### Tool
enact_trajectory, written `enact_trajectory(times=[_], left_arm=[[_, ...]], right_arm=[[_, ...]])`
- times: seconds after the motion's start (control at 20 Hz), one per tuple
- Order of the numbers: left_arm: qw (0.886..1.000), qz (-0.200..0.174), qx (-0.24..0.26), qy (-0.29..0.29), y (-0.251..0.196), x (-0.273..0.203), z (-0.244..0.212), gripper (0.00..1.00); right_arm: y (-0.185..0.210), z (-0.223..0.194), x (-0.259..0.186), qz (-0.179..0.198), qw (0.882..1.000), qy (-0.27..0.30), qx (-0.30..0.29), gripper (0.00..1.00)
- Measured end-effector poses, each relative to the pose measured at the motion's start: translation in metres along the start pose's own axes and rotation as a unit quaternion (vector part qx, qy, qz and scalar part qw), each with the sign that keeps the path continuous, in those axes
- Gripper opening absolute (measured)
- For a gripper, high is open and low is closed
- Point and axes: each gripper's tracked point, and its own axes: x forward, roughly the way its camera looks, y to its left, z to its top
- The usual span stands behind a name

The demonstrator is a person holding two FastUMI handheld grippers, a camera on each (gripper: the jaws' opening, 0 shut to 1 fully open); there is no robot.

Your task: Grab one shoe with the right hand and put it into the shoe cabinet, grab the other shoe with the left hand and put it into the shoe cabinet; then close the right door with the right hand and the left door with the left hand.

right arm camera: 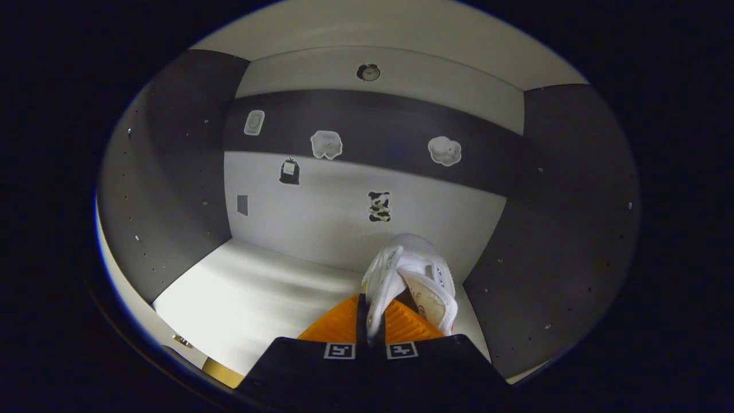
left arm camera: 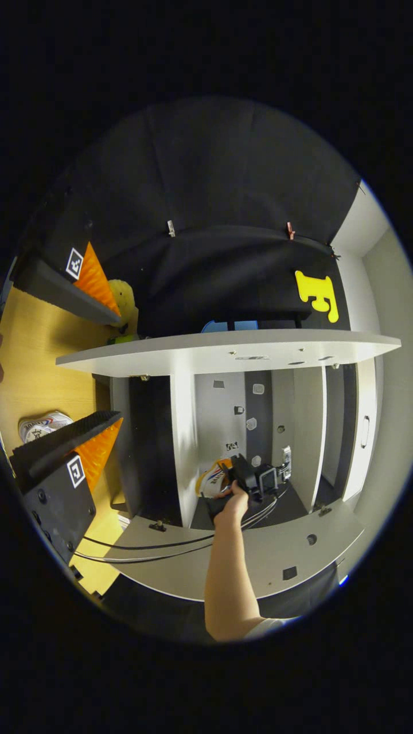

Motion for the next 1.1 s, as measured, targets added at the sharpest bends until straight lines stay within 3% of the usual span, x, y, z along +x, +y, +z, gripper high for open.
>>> enact_trajectory(times=[0.25, 0.45, 0.6, 0.75, 0.8, 0.95, 1.0, 1.1], left_arm=[[1.000, -0.006, 0.018, -0.004, -0.006, -0.006, 0.000, 0.95], [1.000, -0.007, 0.002, 0.004, -0.008, -0.010, -0.004, 0.95], [1.000, -0.001, -0.004, 0.001, -0.004, -0.013, -0.002, 0.95], [1.000, 0.001, -0.003, 0.001, 0.000, -0.014, -0.004, 0.95], [1.000, 0.002, -0.005, 0.003, 0.001, -0.014, -0.006, 0.95], [1.000, -0.002, -0.023, 0.007, 0.000, -0.014, -0.011, 0.95], [1.000, -0.004, -0.026, 0.009, -0.001, -0.014, -0.014, 0.95], [1.000, -0.005, -0.019, 0.014, -0.001, -0.014, -0.022, 0.95]], right_arm=[[0.007, -0.026, 0.017, 0.005, 0.999, 0.047, -0.001, 0.05], [0.014, -0.049, 0.024, 0.011, 0.996, 0.088, -0.005, 0.05], [0.013, -0.059, 0.019, 0.003, 0.994, 0.110, 0.002, 0.18], [0.010, -0.046, 0.001, -0.002, 0.996, 0.087, 0.029, 0.27], [0.015, -0.039, -0.008, 0.008, 0.997, 0.074, 0.034, 0.45], [0.016, -0.021, -0.043, 0.023, 0.999, 0.042, 0.019, 0.66], [0.014, -0.014, -0.053, 0.023, 0.999, 0.026, 0.019, 0.85], [0.015, -0.001, -0.083, 0.029, 0.999, -0.007, 0.034, 0.97]])
